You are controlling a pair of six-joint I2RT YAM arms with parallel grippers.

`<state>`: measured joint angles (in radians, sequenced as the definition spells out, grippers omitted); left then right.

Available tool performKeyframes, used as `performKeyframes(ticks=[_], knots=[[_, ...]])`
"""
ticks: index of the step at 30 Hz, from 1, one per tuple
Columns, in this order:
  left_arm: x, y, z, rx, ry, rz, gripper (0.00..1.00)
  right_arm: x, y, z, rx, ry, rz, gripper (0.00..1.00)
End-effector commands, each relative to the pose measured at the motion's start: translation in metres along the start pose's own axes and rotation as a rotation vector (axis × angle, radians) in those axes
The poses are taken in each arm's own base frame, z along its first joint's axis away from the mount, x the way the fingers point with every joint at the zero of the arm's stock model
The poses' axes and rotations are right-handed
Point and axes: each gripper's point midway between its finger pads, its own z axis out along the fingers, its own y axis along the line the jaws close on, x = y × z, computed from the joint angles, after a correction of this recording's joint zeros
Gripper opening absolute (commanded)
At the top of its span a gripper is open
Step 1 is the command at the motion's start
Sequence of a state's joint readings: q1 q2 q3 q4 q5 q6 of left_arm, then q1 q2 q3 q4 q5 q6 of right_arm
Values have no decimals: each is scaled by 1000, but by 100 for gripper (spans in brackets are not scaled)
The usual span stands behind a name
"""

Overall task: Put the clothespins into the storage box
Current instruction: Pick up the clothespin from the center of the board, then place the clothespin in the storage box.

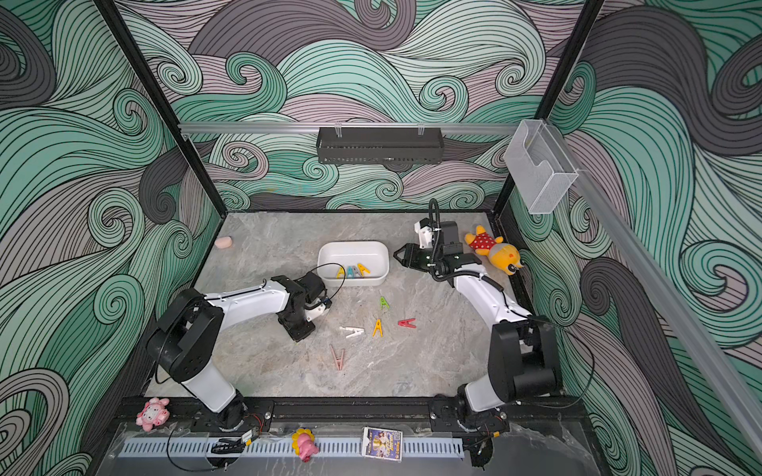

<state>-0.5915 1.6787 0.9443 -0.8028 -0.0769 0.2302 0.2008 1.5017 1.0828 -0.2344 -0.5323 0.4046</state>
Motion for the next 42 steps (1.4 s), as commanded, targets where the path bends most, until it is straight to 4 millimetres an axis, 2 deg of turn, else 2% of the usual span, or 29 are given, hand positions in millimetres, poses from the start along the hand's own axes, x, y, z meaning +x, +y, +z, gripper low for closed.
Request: performKeyframes(ticks=[1,16,19,22,28,31,35,37,39,42], knots=[[7,3,3,-26,44,-28,22,-2,5,-7,-20,-18,2,49],[-21,10,-56,-24,-151,-166,22,-7,11,-13,-16,-16,2,49],[-33,11,-71,-9,-216,-197,22,-5,9,-13,-10,-9,4,49],[-54,10,-91,37,-300,-216,22,-2,9,-14,-6,2,11,49],[-99,22,-132,102,-448,-256,23,13,4,-25,36,17,11,50],[-123,37,-151,126,-542,-289,23,31,0,-32,56,50,7,50],[-164,70,-175,144,-704,-355,24,49,-5,-42,94,81,0,50],[-184,85,-178,153,-755,-384,24,55,-5,-47,103,84,8,50],[-203,94,-174,154,-762,-376,25,61,-3,-50,110,93,16,50],[-223,100,-154,158,-708,-344,25,71,0,-52,120,108,13,50]])
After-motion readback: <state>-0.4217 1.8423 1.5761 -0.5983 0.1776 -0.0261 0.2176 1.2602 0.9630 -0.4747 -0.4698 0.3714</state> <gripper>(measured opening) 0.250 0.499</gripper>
